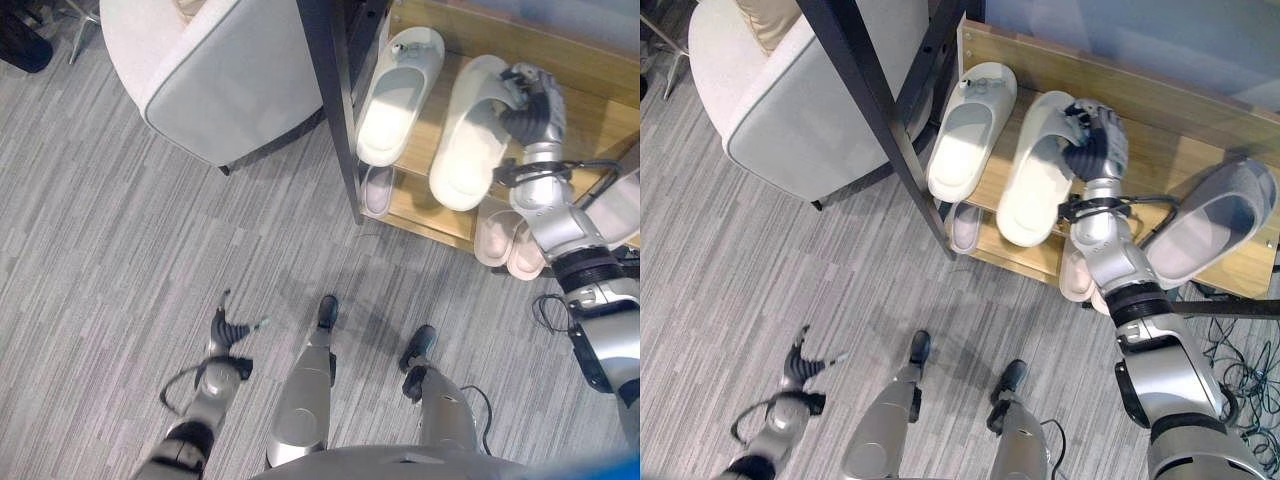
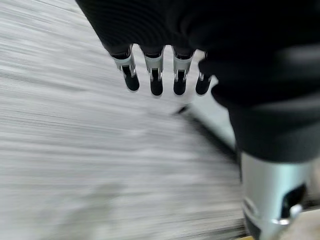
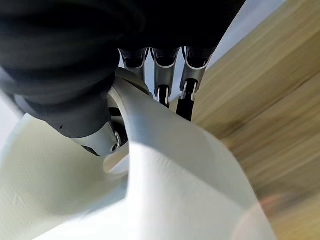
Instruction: Arrange the slippers neatly on the shoe rack.
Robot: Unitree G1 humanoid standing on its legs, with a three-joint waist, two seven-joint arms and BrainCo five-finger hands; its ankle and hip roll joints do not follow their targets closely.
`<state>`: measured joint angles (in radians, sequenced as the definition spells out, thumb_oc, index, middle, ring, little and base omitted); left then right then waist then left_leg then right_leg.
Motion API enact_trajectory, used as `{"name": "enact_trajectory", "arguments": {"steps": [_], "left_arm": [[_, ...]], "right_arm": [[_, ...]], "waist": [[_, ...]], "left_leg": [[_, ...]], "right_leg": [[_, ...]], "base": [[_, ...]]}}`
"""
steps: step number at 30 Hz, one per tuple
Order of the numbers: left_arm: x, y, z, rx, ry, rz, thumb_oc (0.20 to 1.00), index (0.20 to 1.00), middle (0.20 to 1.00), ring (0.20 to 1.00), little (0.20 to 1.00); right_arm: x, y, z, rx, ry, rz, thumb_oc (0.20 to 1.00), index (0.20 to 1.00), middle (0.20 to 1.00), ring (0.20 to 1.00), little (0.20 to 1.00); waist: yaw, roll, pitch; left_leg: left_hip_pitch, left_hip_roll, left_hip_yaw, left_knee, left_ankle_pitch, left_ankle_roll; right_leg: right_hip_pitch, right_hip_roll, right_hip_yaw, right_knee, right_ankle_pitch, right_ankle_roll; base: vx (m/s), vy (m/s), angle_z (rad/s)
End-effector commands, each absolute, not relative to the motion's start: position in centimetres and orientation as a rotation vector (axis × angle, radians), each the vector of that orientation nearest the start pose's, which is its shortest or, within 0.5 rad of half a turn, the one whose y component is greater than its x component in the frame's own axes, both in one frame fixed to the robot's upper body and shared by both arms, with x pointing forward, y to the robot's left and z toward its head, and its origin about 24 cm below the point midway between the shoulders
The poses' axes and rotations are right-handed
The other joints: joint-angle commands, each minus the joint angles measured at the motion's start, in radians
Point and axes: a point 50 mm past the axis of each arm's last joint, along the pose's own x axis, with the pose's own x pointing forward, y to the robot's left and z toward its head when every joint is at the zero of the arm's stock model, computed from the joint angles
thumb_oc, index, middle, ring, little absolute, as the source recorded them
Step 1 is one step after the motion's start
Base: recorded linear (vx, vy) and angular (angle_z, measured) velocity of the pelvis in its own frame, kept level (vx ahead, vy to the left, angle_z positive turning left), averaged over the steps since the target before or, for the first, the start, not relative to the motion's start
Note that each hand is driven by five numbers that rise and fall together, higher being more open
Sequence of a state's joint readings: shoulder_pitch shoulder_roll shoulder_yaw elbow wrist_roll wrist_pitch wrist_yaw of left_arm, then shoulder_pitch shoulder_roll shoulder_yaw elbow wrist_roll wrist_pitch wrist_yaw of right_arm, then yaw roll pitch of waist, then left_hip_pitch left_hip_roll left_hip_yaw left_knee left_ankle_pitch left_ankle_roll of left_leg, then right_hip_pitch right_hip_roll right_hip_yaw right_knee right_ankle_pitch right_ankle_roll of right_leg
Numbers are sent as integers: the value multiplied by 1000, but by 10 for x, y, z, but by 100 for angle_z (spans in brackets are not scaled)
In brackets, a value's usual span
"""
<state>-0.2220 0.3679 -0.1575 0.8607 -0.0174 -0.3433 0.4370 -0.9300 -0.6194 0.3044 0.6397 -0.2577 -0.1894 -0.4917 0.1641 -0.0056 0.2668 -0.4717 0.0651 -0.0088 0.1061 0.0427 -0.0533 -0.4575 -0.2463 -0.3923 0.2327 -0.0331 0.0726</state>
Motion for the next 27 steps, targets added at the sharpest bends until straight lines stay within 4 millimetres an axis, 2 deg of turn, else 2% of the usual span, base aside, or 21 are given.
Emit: {"name": "enact_trajectory", "arguments": {"steps": [1,6,11,12,13,16,17,27], "left_arm": [[212,257,-65,487,322,365,1000,1000,1000,1000,1000],[215,257,-63,487,312,365,1000,1000,1000,1000,1000],[215,256,-66,481,325,374,1000,1000,1000,1000,1000],[215,255,-66,476,326,375,1000,1000,1000,1000,1000],[216,254,-67,474,332,373,1000,1000,1000,1000,1000],[215,255,-70,476,356,374,1000,1000,1000,1000,1000],[212,255,-74,469,385,374,1000,1000,1000,1000,1000],[206,257,-86,462,483,385,1000,1000,1000,1000,1000]], "right_arm": [[382,-215,256,-854,-678,-399,200,200,200,200,200],[395,-220,260,-877,-585,-421,200,200,200,200,200],[402,-217,264,-874,-554,-437,200,200,200,200,200],[403,-216,264,-864,-546,-438,573,573,573,573,573],[404,-214,263,-837,-537,-435,1000,1000,1000,1000,1000],[405,-209,259,-749,-522,-415,1000,1000,1000,1000,1000],[407,-207,256,-662,-503,-400,1000,1000,1000,1000,1000],[407,-201,245,-540,-474,-382,1000,1000,1000,1000,1000]], "waist": [[19,-9,-56],[28,-14,-53],[29,-16,-49],[29,-16,-49],[28,-16,-50],[24,-16,-52],[22,-18,-54],[5,-40,-63]], "left_leg": [[12,51,6,-67,-6,-87],[6,50,7,-77,4,-90],[3,50,13,-76,6,-91],[2,50,13,-75,7,-91],[3,50,14,-76,7,-91],[7,50,15,-81,8,-90],[12,50,14,-87,9,-90],[42,53,20,-118,20,-91]], "right_leg": [[-6,-72,10,63,-23,104],[-9,-72,7,55,-14,105],[-16,-73,12,57,-10,105],[-17,-73,13,57,-9,105],[-16,-72,14,54,-8,105],[-14,-72,13,53,-5,106],[-12,-70,16,49,-3,106],[19,-57,15,13,9,104]], "base": [[-7,18,3],[-1,5,2],[0,0,0],[-17,30,-2],[-20,35,-3],[-5,8,-1],[0,0,0],[-7,7,-1]]}}
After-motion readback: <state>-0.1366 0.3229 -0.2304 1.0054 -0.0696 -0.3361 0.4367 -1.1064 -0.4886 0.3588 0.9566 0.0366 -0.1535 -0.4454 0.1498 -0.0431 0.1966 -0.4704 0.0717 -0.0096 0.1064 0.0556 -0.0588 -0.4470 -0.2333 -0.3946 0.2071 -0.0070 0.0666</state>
